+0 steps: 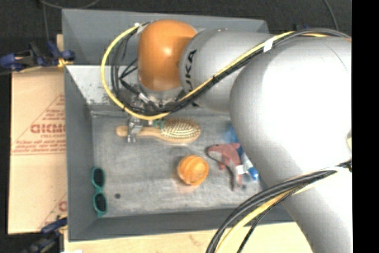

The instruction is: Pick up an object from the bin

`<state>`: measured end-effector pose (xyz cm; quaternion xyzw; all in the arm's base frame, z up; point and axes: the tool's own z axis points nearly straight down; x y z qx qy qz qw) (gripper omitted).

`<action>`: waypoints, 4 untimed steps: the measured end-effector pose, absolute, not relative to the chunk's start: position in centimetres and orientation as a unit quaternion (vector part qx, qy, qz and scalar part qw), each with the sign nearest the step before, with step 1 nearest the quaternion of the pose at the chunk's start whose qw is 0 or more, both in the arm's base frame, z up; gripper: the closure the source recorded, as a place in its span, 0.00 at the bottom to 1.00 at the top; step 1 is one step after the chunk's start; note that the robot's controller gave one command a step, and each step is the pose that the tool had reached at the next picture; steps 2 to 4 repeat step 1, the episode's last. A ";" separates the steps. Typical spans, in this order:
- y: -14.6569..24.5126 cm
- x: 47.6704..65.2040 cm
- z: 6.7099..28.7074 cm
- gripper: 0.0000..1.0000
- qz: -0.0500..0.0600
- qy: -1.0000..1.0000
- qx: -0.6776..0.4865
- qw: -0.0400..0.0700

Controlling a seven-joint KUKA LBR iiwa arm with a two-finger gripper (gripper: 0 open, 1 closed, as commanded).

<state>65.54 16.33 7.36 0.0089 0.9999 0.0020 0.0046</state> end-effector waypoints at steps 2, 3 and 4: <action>16.4 59.4 21.3 1.00 0.000 0.981 -0.193 0.002; 16.4 59.4 21.3 1.00 0.000 0.981 -0.193 0.002; 16.4 59.4 21.3 1.00 0.000 0.981 -0.193 0.002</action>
Offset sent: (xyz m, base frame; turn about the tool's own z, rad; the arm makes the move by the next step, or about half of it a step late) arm 0.0000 0.0000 0.0000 0.0000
